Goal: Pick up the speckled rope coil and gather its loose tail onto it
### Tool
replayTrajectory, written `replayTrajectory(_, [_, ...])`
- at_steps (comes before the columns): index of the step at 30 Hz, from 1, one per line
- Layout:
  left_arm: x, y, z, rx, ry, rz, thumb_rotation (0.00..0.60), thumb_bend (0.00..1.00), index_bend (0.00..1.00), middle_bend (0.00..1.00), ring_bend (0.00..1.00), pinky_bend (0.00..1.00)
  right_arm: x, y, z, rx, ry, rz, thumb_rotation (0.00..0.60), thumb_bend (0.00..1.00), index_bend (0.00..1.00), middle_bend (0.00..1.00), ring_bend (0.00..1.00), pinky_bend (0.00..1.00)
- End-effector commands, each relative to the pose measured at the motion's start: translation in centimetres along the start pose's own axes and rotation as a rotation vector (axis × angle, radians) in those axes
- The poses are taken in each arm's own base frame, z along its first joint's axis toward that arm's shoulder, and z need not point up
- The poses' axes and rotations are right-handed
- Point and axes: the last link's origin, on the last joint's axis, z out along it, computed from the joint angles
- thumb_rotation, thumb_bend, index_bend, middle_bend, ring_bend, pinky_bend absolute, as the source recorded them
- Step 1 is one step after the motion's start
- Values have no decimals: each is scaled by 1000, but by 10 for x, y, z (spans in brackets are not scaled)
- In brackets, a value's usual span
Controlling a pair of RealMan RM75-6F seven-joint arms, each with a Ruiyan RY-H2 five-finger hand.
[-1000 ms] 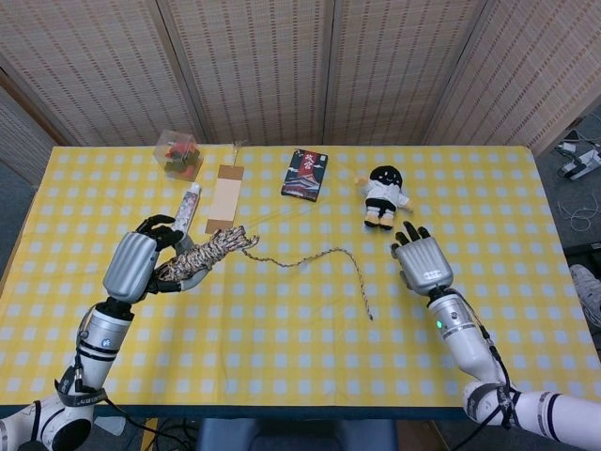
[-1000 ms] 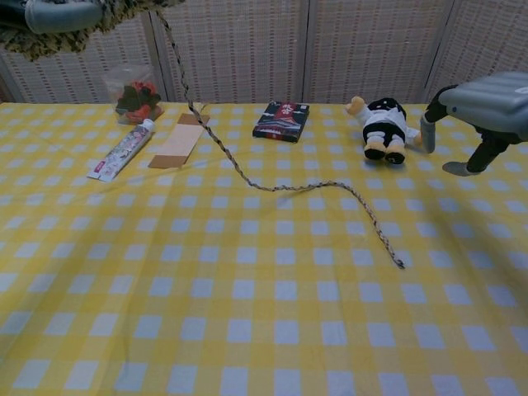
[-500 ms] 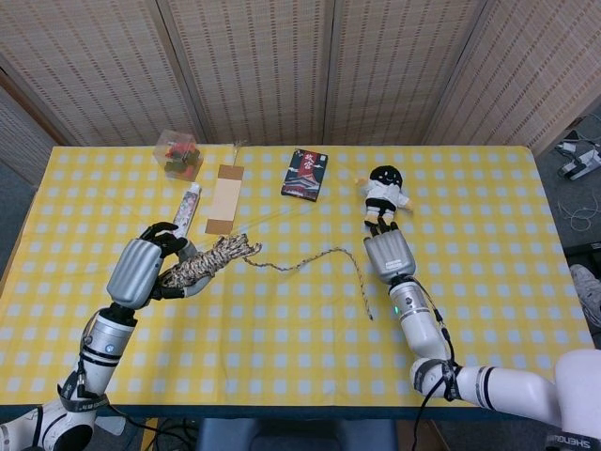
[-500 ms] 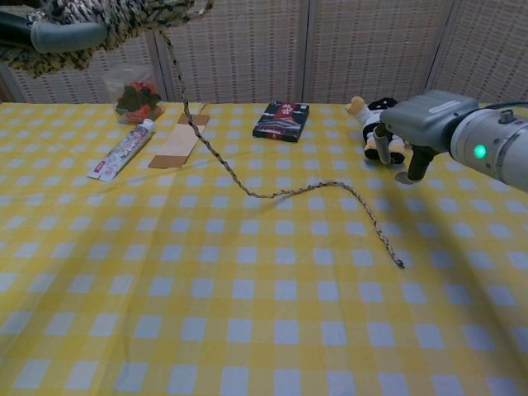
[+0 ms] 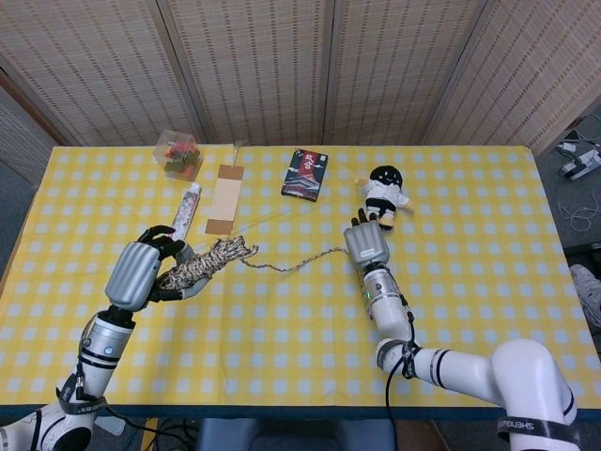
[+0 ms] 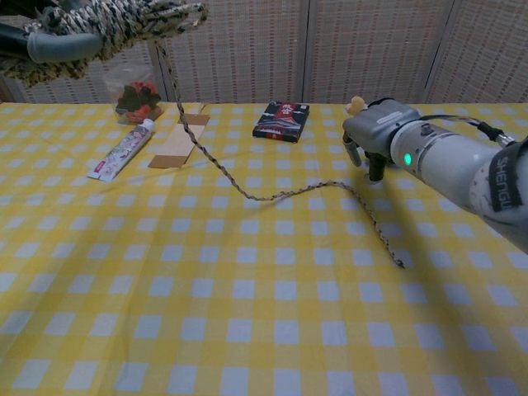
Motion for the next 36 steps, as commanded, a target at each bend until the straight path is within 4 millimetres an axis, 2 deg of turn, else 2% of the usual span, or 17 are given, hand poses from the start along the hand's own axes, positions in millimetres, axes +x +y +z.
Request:
replayTrajectory(1, [0,-1,-1,1,-3,4,368,225,712,688,529,236,-1,-16,10,16,-15,11,600,268,457,256,84,204])
replayTrajectory(13, [-2,-4,-3,7,-14,10,366,225,712,687,528,236,-3,-35,25,21,-27,9,600,270,477,256,84,204])
replayTrajectory(28, [-5,-6,-5,14,-24,7,366,225,713,688,529,236,-5,-39,30,13,-32,44,600,291,485,254,83,201])
replayTrajectory(33, [-6,-7,-6,17,-28,5,368,225,713,688,528,236,-5,-40,30,18,-18,84,600,305,497,196,8,93])
replayTrajectory(36, [-6,-7,-6,17,-29,5,369,225,714,688,528,236,-6,-40,30,10,-4,92,600,312,503,170,0,23])
